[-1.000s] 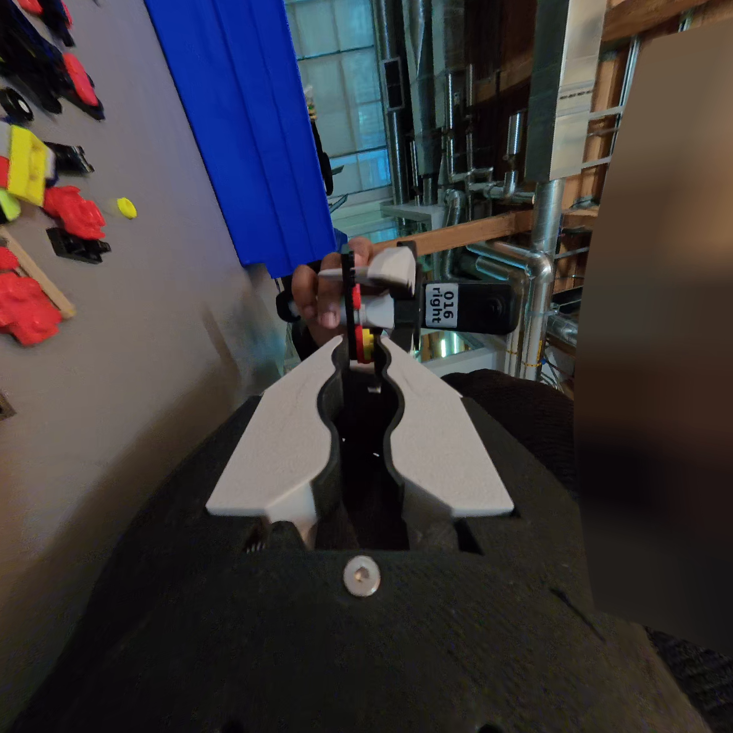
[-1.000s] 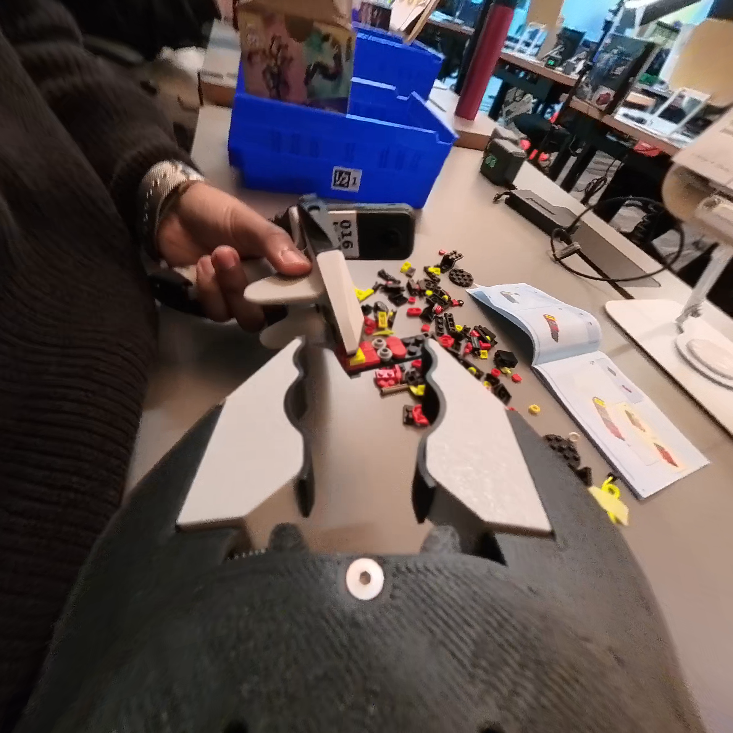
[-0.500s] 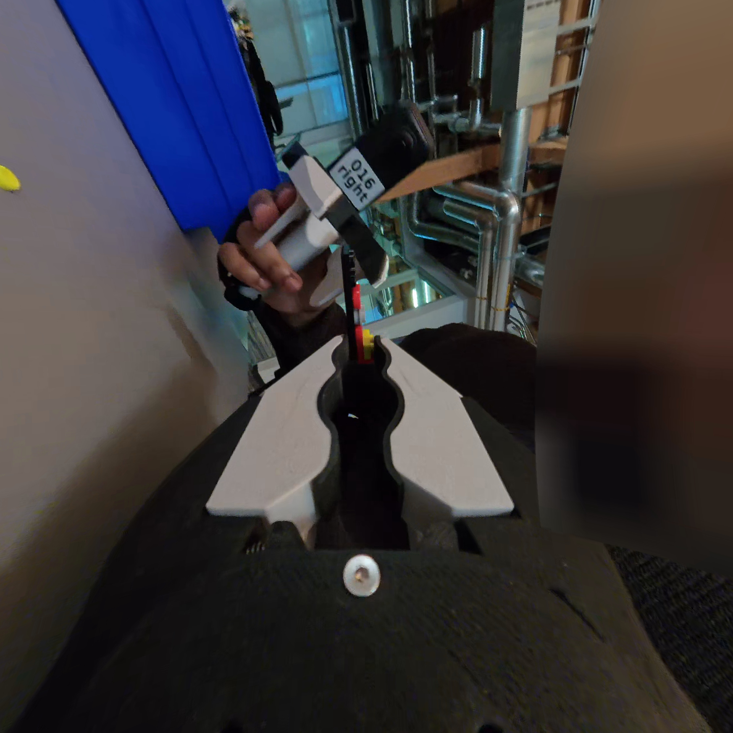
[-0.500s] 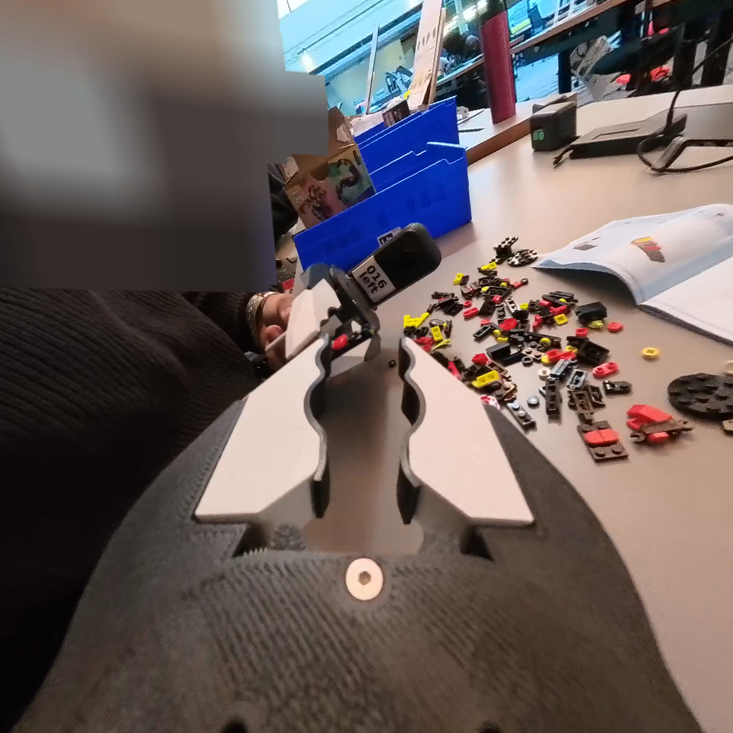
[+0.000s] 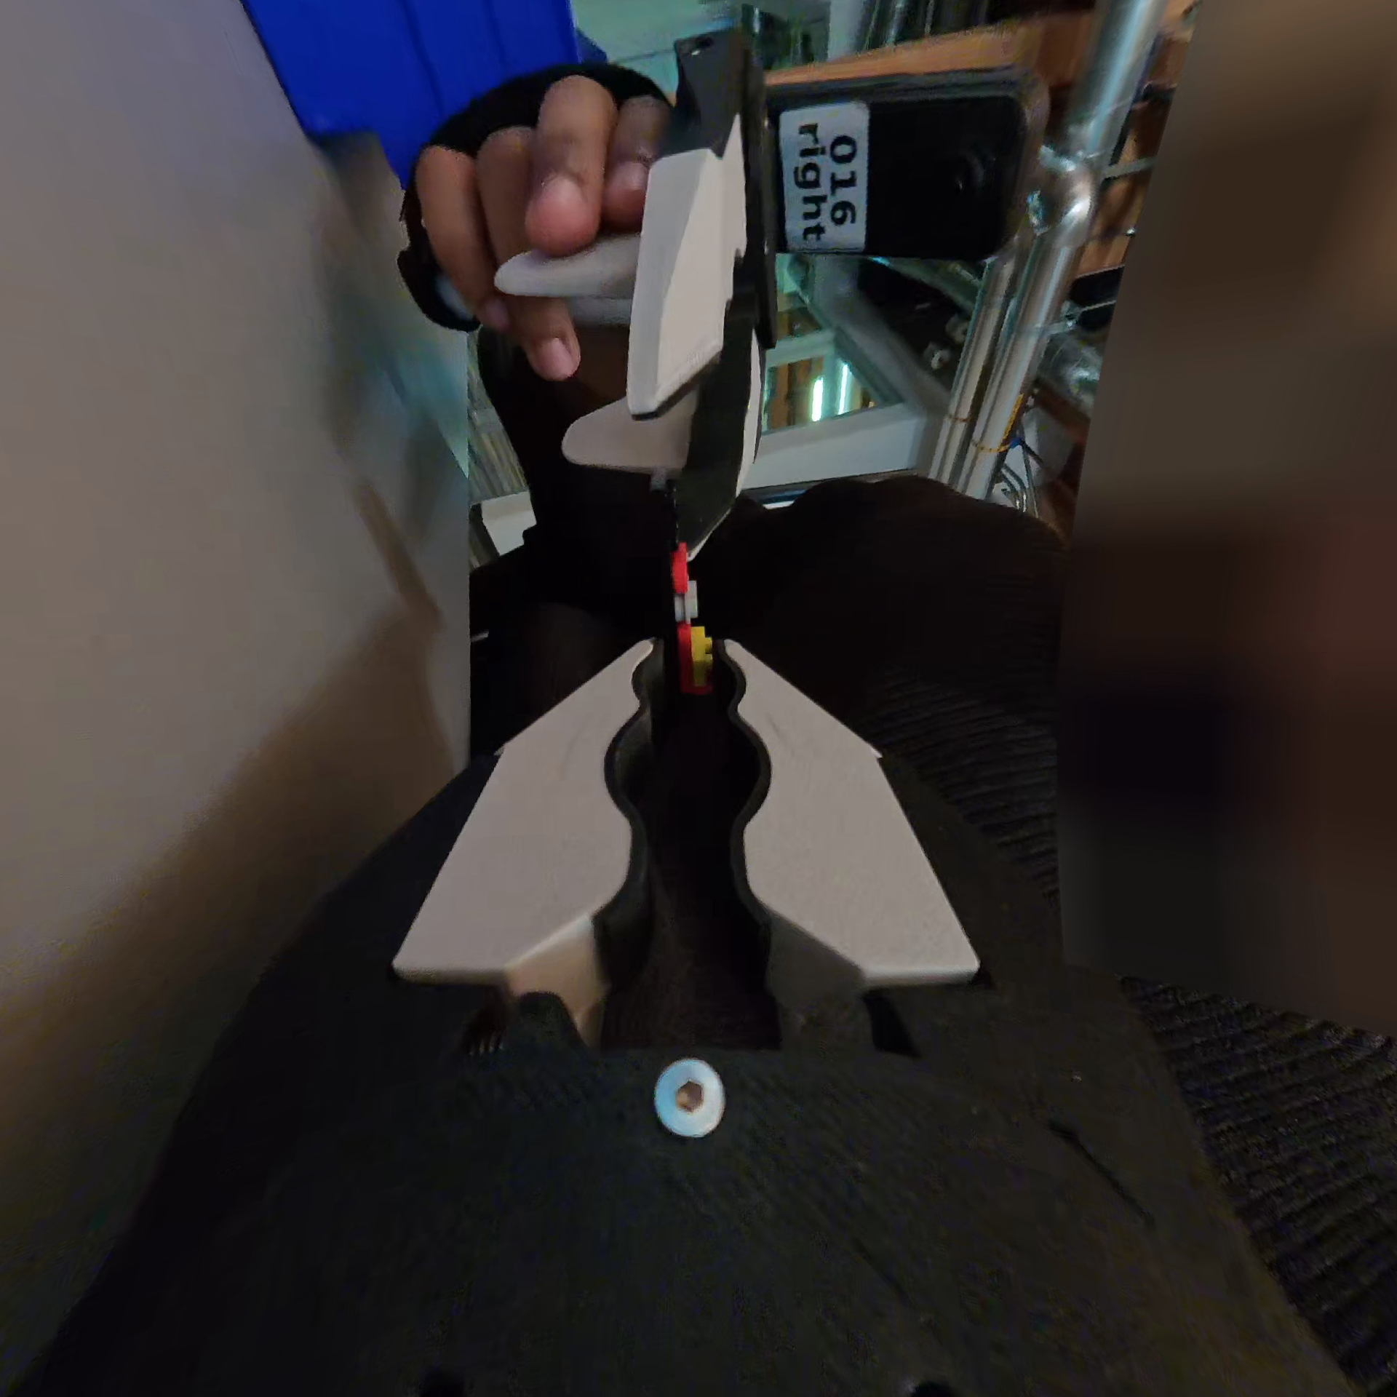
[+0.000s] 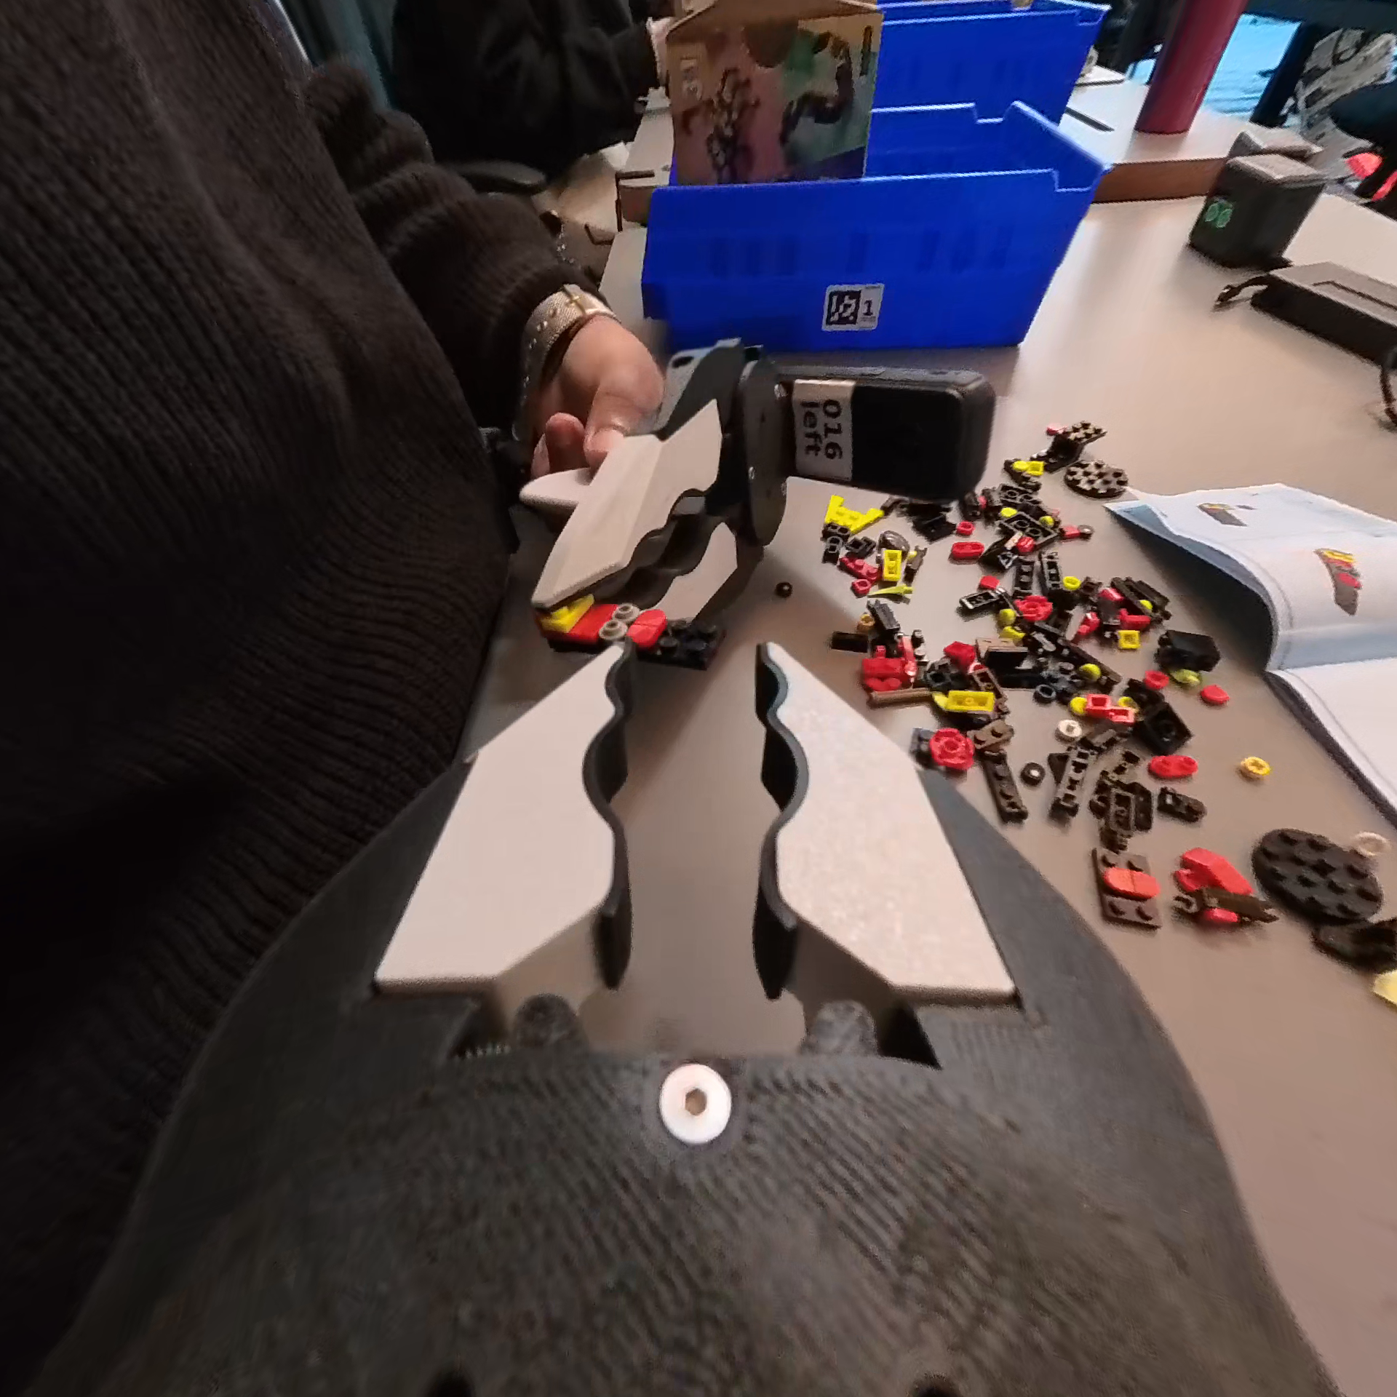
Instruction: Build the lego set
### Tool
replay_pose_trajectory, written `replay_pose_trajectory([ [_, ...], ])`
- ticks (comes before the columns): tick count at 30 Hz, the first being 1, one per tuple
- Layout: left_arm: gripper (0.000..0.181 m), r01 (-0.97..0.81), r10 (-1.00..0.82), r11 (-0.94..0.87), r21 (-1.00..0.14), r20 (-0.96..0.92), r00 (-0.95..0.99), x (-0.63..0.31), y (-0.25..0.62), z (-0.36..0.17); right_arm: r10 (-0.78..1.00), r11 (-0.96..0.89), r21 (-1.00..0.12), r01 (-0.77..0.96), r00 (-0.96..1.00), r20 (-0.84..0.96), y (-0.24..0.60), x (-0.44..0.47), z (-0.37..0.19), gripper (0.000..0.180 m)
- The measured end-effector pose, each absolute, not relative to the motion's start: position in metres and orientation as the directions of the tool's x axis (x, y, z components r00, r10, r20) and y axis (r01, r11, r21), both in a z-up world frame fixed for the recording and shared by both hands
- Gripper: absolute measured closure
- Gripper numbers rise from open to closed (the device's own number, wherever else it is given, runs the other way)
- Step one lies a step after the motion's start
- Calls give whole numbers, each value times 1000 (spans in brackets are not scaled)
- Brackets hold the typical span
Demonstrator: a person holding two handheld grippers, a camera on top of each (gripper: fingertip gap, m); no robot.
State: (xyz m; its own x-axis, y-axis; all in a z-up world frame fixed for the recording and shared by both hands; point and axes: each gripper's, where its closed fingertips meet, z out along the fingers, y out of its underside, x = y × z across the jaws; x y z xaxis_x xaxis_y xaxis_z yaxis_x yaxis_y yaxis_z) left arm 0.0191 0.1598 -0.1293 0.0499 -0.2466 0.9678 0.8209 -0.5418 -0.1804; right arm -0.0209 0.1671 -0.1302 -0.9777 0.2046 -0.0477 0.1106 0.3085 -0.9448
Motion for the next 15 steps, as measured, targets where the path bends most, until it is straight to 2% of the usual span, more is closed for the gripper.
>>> replay_pose_trajectory([
  [4,172,811,-237,-556,-180,970,53,21,159,-132,186,316,-942,111,-981,-53,166,-18,-132,150],
  [6,172,810,-233,-558,-181,971,56,21,160,-133,165,321,-940,116,-984,-65,164,-14,-134,144],
  [10,172,801,-218,-573,-174,974,55,22,159,-136,150,358,-928,106,-987,-55,163,-11,-140,154],
  [15,172,791,-213,-587,-173,976,55,25,158,-138,143,345,-931,115,-987,-69,162,-10,-139,153],
])
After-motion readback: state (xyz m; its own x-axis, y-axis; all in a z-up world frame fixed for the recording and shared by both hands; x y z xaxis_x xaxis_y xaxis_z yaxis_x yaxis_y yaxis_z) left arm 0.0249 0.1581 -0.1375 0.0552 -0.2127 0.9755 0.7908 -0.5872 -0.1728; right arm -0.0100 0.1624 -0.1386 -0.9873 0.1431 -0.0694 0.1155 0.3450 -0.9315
